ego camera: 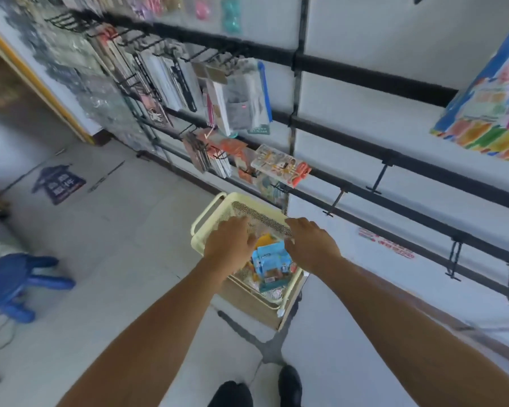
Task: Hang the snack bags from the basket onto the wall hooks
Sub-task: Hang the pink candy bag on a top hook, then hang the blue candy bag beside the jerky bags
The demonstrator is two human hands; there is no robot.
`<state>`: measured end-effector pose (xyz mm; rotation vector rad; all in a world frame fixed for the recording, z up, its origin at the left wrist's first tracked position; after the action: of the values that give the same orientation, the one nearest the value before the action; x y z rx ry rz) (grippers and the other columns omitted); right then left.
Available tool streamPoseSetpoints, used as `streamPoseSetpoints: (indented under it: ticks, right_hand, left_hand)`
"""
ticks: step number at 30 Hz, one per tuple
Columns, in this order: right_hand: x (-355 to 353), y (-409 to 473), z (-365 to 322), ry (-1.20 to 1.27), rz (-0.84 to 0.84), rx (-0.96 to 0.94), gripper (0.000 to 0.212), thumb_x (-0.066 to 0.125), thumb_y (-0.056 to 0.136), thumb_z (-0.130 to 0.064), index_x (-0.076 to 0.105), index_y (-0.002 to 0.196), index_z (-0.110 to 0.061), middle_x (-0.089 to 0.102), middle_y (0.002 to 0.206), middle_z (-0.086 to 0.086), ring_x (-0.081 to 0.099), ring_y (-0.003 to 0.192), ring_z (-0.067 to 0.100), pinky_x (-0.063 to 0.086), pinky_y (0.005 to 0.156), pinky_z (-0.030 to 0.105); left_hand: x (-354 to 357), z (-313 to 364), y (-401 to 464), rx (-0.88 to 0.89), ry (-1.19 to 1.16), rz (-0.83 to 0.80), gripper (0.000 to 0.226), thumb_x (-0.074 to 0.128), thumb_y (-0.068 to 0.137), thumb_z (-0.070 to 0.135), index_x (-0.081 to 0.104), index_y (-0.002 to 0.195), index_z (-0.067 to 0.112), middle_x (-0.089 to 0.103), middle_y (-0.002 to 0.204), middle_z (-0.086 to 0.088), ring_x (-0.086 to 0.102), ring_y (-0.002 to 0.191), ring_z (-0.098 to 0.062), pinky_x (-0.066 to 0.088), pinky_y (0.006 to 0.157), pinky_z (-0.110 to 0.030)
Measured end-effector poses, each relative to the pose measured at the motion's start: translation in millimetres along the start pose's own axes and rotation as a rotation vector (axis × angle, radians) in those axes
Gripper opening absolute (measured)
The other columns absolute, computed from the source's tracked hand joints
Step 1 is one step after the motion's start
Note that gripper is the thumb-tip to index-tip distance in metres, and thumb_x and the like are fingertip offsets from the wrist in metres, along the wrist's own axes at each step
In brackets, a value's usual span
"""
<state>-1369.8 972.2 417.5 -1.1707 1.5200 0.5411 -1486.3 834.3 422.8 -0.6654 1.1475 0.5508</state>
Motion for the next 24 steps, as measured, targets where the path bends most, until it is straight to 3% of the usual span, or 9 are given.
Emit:
streamPoseSetpoints:
  ticks: [4,9,13,20,24]
  right_hand:
    - [50,38,5,0.032,-0.116,0.089,0.049,0.047,0.100,-0.029,0.035,0.147,-0.022,0.046,0.145,0.006,0.047,0.131,0.029,0.046,0.098,0.042]
    - [128,92,11,0.077,-0.243,0.237,0.051,0.050,0.098,-0.025,0.035,0.147,-0.022,0.047,0.142,0.006,0.056,0.121,0.030,0.051,0.087,0.040]
    - [181,133,17,0.089,-0.295,0.310,0.055,0.054,0.095,-0.022,0.036,0.147,-0.022,0.046,0.144,0.005,0.046,0.130,0.027,0.051,0.094,0.044]
    - [241,172,50,-0.048,-0.307,0.309,0.072,0.058,0.090,-0.014,0.025,0.154,-0.023,0.017,0.162,0.002,0.011,0.149,0.027,0.039,0.109,0.048]
    - [263,177,58,-0.149,-0.358,0.263,0.067,0.057,0.094,-0.020,0.026,0.153,-0.025,0.029,0.157,0.004,0.018,0.146,0.030,0.026,0.115,0.047]
  left_hand:
    - [48,-36,40,-0.039,-0.136,-0.095,0.042,0.050,0.101,0.036,0.050,0.139,0.018,0.061,0.127,-0.007,0.061,0.112,-0.025,0.053,0.091,-0.049]
    - [131,-88,82,-0.038,-0.211,-0.253,0.034,0.052,0.100,0.031,0.057,0.130,0.015,0.064,0.122,-0.007,0.063,0.108,-0.022,0.055,0.087,-0.042]
    - [185,-120,106,-0.034,-0.284,-0.338,0.034,0.057,0.099,0.027,0.058,0.130,0.015,0.066,0.121,-0.003,0.065,0.105,-0.017,0.056,0.087,-0.037]
    - [245,-130,135,-0.006,-0.327,-0.383,0.037,0.061,0.097,0.027,0.055,0.130,0.013,0.062,0.126,-0.006,0.059,0.117,-0.021,0.054,0.093,-0.040]
    - [260,-127,144,0.024,-0.346,-0.388,0.035,0.062,0.097,0.024,0.056,0.129,0.014,0.061,0.125,-0.007,0.057,0.118,-0.023,0.053,0.093,-0.042]
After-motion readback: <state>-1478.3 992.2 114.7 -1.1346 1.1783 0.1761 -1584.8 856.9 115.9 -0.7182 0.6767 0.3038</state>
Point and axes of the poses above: each hand's wrist, its own y-axis towards the middle knuckle, its own x-axis out of the palm, z = x × y, the point moved 4 cm from there along y, towards the middle knuckle
